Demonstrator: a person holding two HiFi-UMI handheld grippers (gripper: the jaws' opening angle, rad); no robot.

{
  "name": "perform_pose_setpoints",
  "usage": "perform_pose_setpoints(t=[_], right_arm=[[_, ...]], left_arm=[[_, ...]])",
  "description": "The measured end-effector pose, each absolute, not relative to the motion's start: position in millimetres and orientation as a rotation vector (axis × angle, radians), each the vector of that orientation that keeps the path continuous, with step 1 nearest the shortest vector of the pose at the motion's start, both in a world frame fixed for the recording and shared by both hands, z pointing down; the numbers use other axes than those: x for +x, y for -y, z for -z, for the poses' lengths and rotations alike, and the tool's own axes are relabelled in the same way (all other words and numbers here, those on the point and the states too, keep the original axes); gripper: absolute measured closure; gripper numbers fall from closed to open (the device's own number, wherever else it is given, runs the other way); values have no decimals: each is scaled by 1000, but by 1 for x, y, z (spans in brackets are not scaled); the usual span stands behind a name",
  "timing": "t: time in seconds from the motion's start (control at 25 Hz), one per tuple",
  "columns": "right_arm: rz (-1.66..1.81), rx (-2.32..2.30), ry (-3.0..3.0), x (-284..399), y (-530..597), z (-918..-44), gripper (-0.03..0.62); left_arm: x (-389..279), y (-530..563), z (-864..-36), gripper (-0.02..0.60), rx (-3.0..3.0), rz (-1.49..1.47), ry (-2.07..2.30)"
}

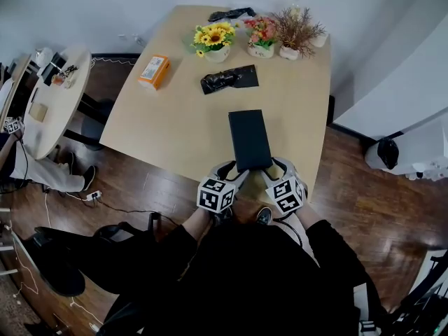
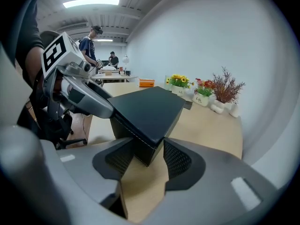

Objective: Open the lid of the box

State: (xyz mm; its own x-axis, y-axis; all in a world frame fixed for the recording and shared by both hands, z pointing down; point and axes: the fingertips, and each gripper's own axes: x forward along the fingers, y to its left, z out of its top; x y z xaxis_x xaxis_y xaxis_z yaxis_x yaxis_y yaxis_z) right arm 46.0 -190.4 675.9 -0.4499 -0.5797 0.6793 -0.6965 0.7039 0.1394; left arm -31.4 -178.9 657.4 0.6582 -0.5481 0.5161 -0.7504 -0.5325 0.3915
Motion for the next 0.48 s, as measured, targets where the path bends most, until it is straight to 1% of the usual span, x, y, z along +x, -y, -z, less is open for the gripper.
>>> perform_pose_setpoints(t=[0.16,0.32,0.48], right_arm=[[69,991,2152,42,186,-657,387],[365,973,2161,20,175,-632,387],[534,952,2136,2,176,-619,411]], left_arm=[[-31,178,-644,393,2378,-543,1117],[-25,177,-628,416,2453,-586,1142],[-17,179,-614,420,2473,-554,1125]])
